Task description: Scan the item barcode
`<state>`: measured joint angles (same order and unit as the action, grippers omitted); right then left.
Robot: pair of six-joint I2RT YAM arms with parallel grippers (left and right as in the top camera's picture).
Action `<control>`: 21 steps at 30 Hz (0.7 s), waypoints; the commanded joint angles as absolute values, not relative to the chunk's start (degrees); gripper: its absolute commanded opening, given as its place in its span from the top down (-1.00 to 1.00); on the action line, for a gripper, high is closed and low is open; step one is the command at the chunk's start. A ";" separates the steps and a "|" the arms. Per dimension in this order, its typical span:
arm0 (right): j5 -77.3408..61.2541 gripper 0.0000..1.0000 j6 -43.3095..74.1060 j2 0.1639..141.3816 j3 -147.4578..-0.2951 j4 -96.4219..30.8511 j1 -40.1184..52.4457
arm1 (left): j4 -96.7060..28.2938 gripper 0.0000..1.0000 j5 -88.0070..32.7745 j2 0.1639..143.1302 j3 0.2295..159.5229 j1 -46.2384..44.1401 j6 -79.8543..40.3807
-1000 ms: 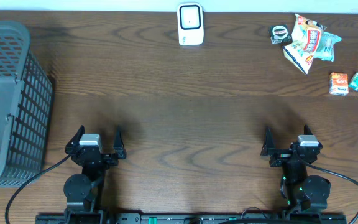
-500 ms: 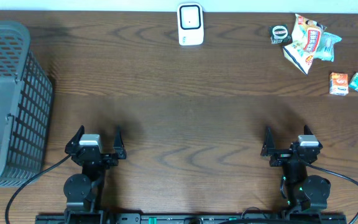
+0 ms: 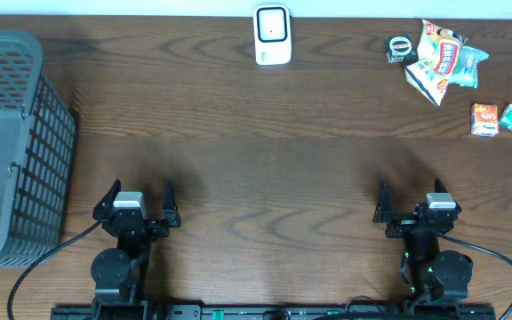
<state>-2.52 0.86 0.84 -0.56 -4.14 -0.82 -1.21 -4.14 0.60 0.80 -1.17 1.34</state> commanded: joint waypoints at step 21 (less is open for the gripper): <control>-1.87 -0.99 1.65 0.38 -0.32 -4.25 -1.10 | -3.79 -0.95 -4.69 0.23 0.23 -0.93 1.56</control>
